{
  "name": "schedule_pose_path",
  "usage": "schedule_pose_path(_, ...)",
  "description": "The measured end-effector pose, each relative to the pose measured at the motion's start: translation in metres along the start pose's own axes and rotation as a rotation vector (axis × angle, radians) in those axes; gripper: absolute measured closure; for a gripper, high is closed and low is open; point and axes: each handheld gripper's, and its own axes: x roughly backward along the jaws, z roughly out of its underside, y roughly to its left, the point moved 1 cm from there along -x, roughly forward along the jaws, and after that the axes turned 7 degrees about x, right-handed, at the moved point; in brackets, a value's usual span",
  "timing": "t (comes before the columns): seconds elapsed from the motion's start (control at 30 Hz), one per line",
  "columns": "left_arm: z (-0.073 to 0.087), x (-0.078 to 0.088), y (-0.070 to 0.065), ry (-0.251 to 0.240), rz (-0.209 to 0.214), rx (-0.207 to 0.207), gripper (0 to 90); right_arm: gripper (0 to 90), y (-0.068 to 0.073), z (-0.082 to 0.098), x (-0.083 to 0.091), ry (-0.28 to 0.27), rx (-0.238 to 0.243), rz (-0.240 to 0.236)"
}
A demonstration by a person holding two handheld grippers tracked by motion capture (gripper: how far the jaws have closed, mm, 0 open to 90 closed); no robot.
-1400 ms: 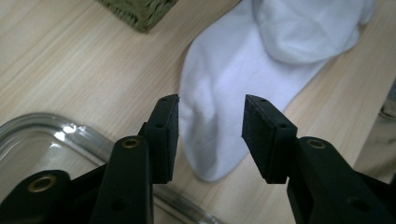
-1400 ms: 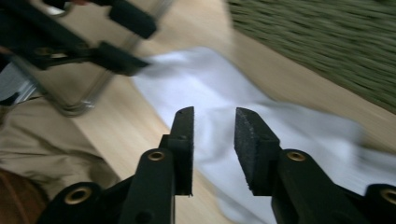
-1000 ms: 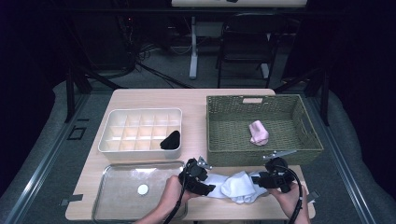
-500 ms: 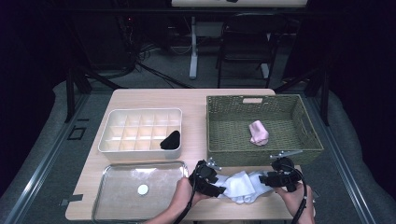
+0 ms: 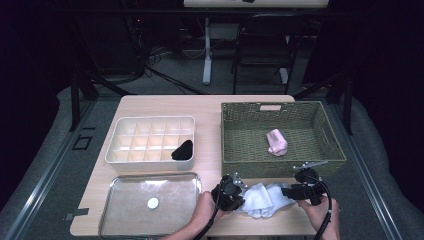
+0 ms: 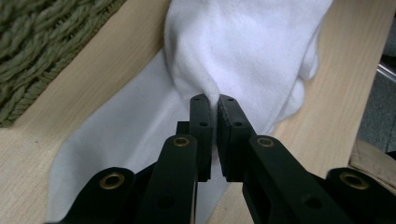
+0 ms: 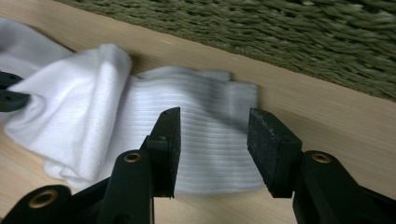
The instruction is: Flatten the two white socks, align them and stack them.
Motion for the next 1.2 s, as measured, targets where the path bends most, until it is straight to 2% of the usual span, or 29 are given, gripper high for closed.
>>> schedule_pose_path(0.07,0.0,0.007,0.002,-0.026,0.012,0.013,85.7,54.6,-0.003,0.001,0.0,0.003,-0.006,-0.002)
schedule_pose_path(0.17,0.001,0.019,0.006,-0.037,0.018,0.019,85.5,54.4,-0.004,0.002,-0.001,0.011,-0.015,0.007)
schedule_pose_path(0.2,0.002,0.023,0.009,-0.032,0.023,0.022,85.5,54.3,-0.005,0.002,-0.002,0.021,-0.006,0.014)
schedule_pose_path(0.23,0.003,0.027,0.01,-0.033,0.009,0.022,85.4,54.3,-0.005,0.002,-0.003,0.017,-0.012,0.01)
schedule_pose_path(0.3,0.007,0.033,0.016,-0.017,0.033,0.033,85.3,54.3,-0.005,0.002,-0.004,0.029,-0.007,0.018)
schedule_pose_path(0.4,0.017,0.041,0.028,0.017,0.02,0.034,85.3,54.1,-0.005,0.002,-0.007,0.032,-0.01,0.015)
schedule_pose_path(0.5,0.026,0.046,0.037,0.043,0.002,0.043,85.3,54.0,-0.006,0.001,-0.009,0.044,-0.011,0.014)
schedule_pose_path(0.6,0.033,0.048,0.043,0.049,-0.005,0.05,85.0,54.0,-0.008,0.001,-0.009,0.062,-0.008,0.018)
schedule_pose_path(0.67,0.035,0.048,0.044,0.051,-0.007,0.049,83.8,54.8,-0.01,0.002,-0.007,0.052,-0.022,0.016)
schedule_pose_path(0.73,0.037,0.045,0.044,0.06,-0.018,0.042,80.8,55.1,-0.012,0.003,-0.006,0.058,-0.028,0.022)
schedule_pose_path(0.8,0.037,0.043,0.043,0.064,-0.027,0.041,72.9,55.3,-0.014,0.005,-0.009,0.084,-0.029,0.026)
schedule_pose_path(0.9,0.036,0.043,0.04,0.054,-0.049,0.021,70.1,57.7,-0.016,0.007,-0.014,0.117,-0.031,0.031)
schedule_pose_path(1.0,0.036,0.042,0.038,0.052,-0.06,0.003,75.7,65.8,-0.016,0.007,-0.014,0.116,-0.037,0.017)
schedule_pose_path(1.03,0.037,0.041,0.038,0.069,-0.07,-0.019,78.0,68.2,-0.017,0.007,-0.015,0.119,-0.033,0.012)
schedule_pose_path(1.07,0.037,0.04,0.038,0.076,-0.074,-0.024,80.0,70.2,-0.018,0.007,-0.016,0.126,-0.034,0.006)
schedule_pose_path(1.1,0.038,0.039,0.037,0.083,-0.075,-0.029,81.3,72.2,-0.017,0.008,-0.017,0.107,-0.061,0.007)
schedule_pose_path(1.13,0.038,0.039,0.037,0.083,-0.075,-0.029,82.4,74.0,-0.017,0.008,-0.017,0.119,-0.055,0.004)
schedule_pose_path(1.17,0.038,0.037,0.036,0.086,-0.084,-0.039,83.8,79.7,-0.017,0.008,-0.018,0.111,-0.063,0.009)
schedule_pose_path(1.2,0.038,0.037,0.035,0.093,-0.085,-0.045,84.5,81.7,-0.017,0.008,-0.018,0.126,-0.049,0.011)
